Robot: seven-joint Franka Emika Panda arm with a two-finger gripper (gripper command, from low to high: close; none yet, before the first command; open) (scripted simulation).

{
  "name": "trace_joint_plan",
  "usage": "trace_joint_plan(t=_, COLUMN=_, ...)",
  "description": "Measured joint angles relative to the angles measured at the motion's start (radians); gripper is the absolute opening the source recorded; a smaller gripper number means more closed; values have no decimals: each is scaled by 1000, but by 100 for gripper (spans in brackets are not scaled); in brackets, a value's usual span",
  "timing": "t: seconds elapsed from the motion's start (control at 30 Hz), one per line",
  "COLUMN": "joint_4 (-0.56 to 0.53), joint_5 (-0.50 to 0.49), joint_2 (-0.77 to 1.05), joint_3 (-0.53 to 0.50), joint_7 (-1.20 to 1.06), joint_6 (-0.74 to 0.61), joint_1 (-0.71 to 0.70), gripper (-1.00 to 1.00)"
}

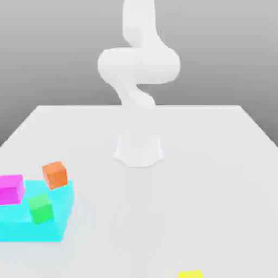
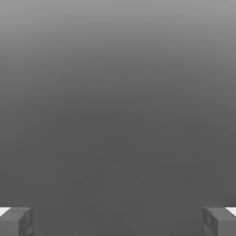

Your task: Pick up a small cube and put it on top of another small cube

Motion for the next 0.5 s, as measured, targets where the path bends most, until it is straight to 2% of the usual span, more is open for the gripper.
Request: trace_joint_plan(t=0.5, joint_4=26, joint_5=-57, joint_2=550, joint_3=81, joint_7=66, joint_6=153, joint_1=4, gripper=0)
